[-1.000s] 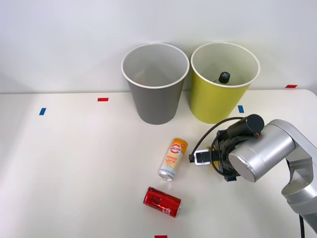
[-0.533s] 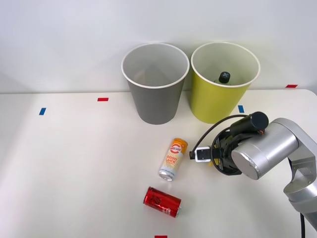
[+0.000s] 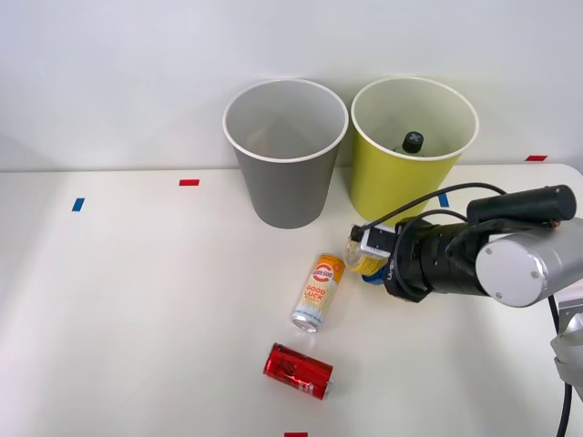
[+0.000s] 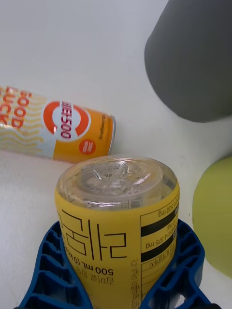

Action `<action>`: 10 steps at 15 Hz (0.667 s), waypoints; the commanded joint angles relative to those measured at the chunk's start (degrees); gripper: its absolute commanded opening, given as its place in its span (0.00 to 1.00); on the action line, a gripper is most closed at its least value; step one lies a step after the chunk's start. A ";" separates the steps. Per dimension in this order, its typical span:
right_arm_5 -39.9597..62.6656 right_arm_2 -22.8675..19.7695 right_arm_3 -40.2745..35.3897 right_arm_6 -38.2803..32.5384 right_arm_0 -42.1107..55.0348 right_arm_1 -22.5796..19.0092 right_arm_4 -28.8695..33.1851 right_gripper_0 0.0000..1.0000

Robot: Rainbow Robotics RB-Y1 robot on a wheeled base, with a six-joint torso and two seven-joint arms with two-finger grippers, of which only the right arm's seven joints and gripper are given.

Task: Put cans in the gray bin, plastic bottles in the light green bin

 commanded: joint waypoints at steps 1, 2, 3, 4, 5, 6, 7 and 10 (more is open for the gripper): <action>-1.14 -7.84 -0.51 0.33 1.25 2.70 -11.42 0.00; -1.14 -9.86 -0.69 0.50 1.69 3.23 -14.76 0.00; -1.14 -11.27 -1.13 0.59 2.13 3.58 -17.05 0.00; -1.14 -13.02 -2.45 0.59 2.74 3.93 -19.24 0.00; -1.14 -14.87 -4.03 0.50 3.71 4.37 -21.35 0.00; -1.14 -16.45 -5.00 0.41 4.68 4.46 -24.34 0.00; -1.14 -18.21 -5.52 0.33 5.64 4.46 -27.50 0.00; -2.02 -22.17 -8.51 0.33 8.98 4.46 -34.36 0.00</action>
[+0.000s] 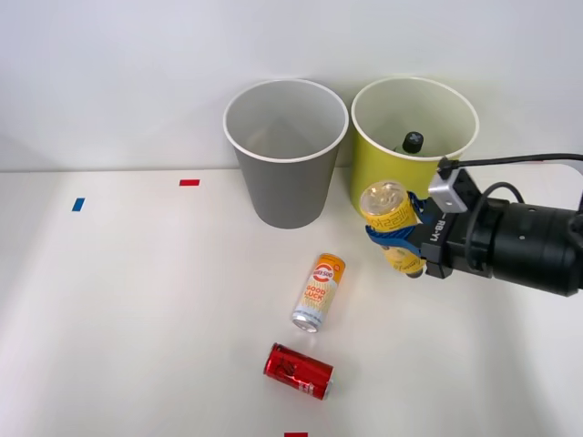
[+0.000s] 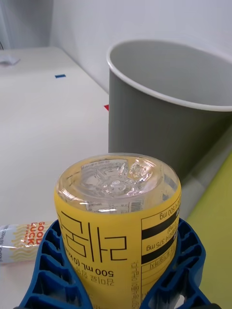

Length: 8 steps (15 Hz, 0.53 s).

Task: Put cans in the gray bin, plastic bottles in the light green bin

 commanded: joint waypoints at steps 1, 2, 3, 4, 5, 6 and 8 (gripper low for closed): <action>-2.17 -3.64 -2.48 -0.25 3.51 0.06 -8.36 0.00; -4.01 -4.00 -2.66 -0.42 4.04 0.06 -11.79 0.00; -6.04 -4.00 -2.83 -0.69 4.48 0.06 -14.16 0.00; -8.32 -4.00 -3.27 -1.04 4.75 0.06 -16.09 0.00; -10.87 -4.00 -3.80 -1.56 4.92 0.06 -18.03 0.00; -13.95 -3.64 -3.80 -2.00 4.83 0.06 -20.40 0.00; -22.12 -1.10 -3.80 -3.06 3.78 -0.73 -22.33 0.00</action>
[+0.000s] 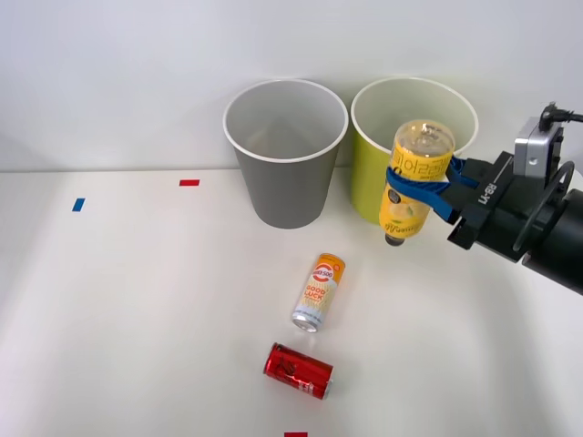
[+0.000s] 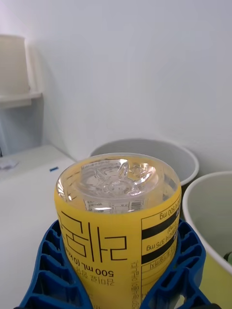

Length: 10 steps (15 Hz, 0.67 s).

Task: Put cans in the gray bin, plastic bottles in the light green bin

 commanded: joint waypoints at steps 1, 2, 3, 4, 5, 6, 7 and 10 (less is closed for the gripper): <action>-13.53 4.36 -0.14 -1.98 -1.50 -1.47 -2.42 0.00; -17.58 6.03 -0.14 -4.09 -2.20 -2.26 -2.42 0.00; -21.79 7.70 -0.14 -6.55 -3.52 -3.40 -2.42 0.00; -25.31 8.93 -0.14 -8.57 -4.75 -4.45 -0.93 0.00; -27.16 9.46 -0.14 -10.85 -6.16 -5.16 1.44 0.00; -28.12 9.46 -0.05 -14.28 -7.65 -5.51 4.96 0.00; -28.83 9.46 -0.14 -17.44 -8.97 -6.12 7.59 0.00; -29.53 9.63 4.17 -24.92 -14.59 -7.79 15.07 0.00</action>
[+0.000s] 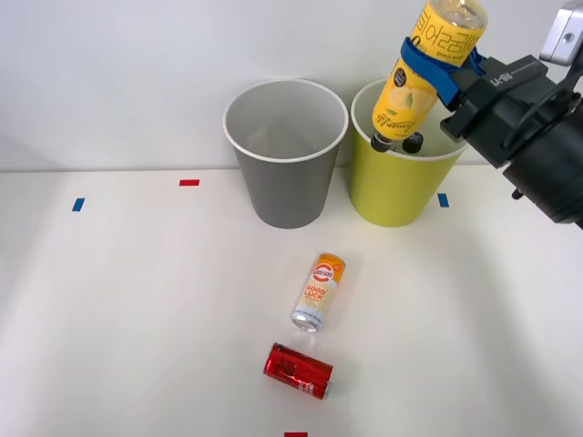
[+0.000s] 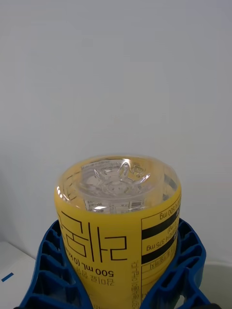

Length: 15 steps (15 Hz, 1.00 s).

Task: Put cans in the gray bin, plastic bottles in the light green bin

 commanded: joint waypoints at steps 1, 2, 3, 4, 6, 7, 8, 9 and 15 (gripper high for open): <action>-1.29 0.31 5.83 -4.41 -6.00 -1.04 6.01 0.00; -1.73 0.39 8.64 -4.15 -7.94 -0.87 6.27 0.00; -2.52 0.39 11.80 -3.97 -10.49 -0.25 6.54 0.00; -2.87 0.39 14.09 -3.79 -12.16 0.27 7.06 0.00; -3.66 0.39 18.40 -3.97 -14.97 1.86 12.43 0.00; -3.93 0.39 20.15 -3.97 -16.02 2.82 14.62 0.00; -4.45 0.39 21.82 -4.06 -16.99 3.79 15.94 0.00; -4.81 0.39 23.85 -3.71 -18.22 4.84 17.00 0.00; -5.68 0.31 29.91 -3.62 -22.17 6.78 21.04 0.00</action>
